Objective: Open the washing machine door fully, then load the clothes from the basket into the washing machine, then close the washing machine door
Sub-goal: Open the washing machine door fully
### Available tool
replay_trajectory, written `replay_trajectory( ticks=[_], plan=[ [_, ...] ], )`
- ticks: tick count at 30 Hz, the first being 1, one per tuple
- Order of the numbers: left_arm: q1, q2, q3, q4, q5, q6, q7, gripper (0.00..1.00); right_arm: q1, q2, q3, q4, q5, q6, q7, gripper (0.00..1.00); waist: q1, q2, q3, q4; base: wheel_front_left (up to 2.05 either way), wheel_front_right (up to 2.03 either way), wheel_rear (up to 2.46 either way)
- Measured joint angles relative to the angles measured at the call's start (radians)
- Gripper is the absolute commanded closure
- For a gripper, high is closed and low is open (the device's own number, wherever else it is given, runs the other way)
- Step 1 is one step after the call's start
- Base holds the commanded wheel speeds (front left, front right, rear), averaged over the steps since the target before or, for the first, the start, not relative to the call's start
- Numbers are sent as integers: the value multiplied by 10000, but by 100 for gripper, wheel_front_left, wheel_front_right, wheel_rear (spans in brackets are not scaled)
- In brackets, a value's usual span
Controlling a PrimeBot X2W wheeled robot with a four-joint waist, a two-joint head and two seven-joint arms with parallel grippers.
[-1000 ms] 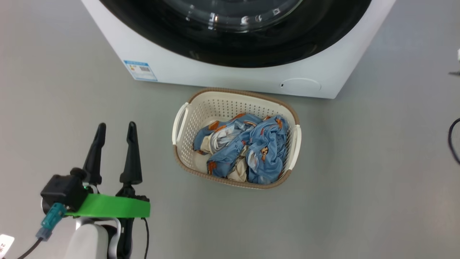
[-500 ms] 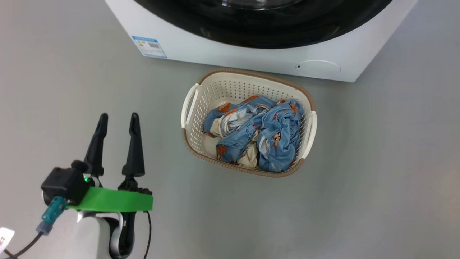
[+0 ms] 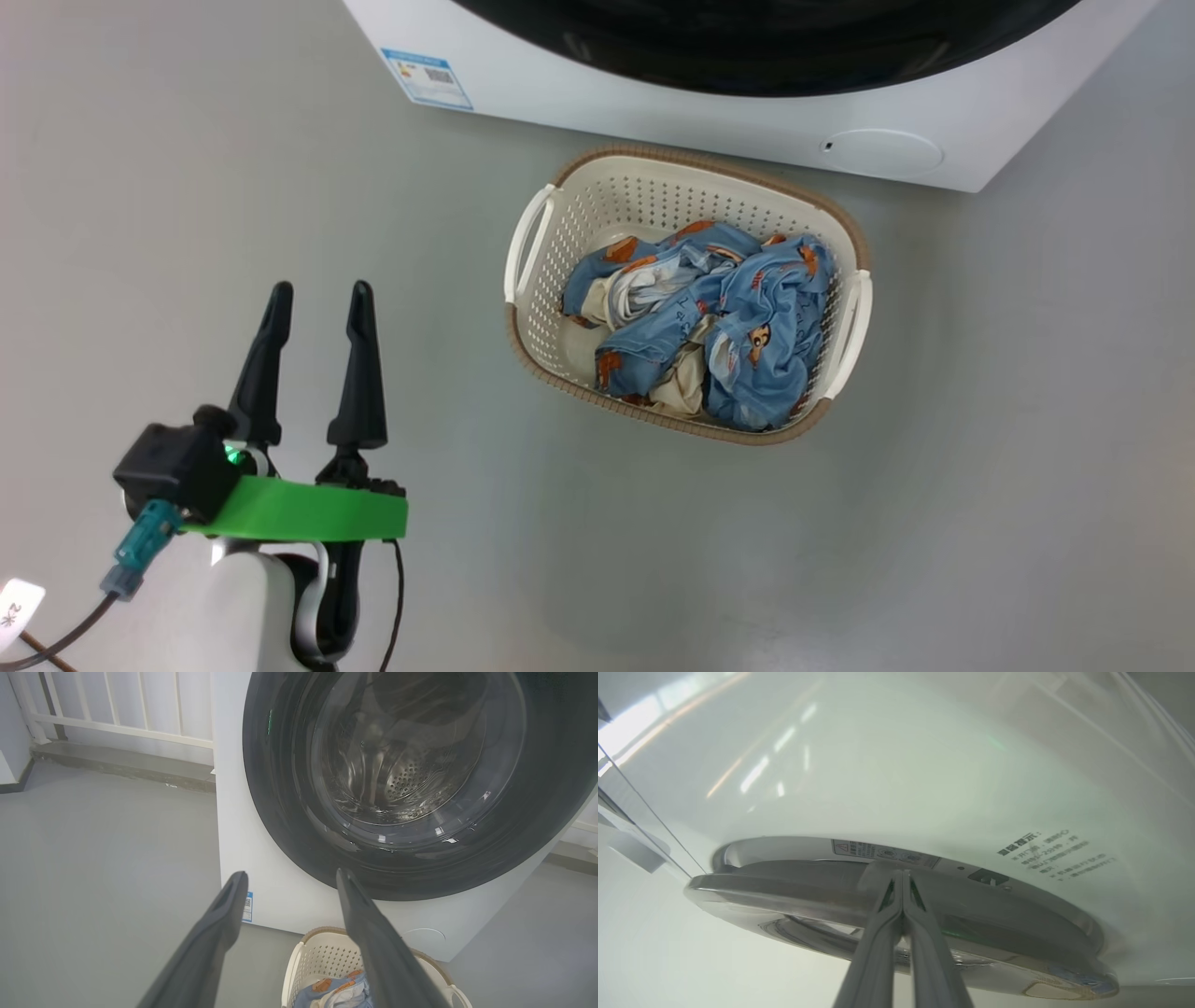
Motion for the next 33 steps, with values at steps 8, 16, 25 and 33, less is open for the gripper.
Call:
replay_trajectory(
  ticks=[8,16,25,33],
  plan=[
    [-121,-48,2,2,-75,0,0,0,-503,-132,38,374,29,0,585,100,0,0,235,202,0,0,0],
    [-153,-100,-17,0,-88,0,-2,0,-987,-253,44,698,29,0,861,100,0,1,375,359,0,0,0],
    [-194,-142,-27,0,-161,0,-2,0,-1673,-295,249,1246,23,0,1369,100,1,0,576,555,0,0,0],
    [-268,-161,-8,31,-161,0,0,0,-1842,-196,466,1544,17,-2,1950,100,1,0,497,525,0,0,0]
  ],
)
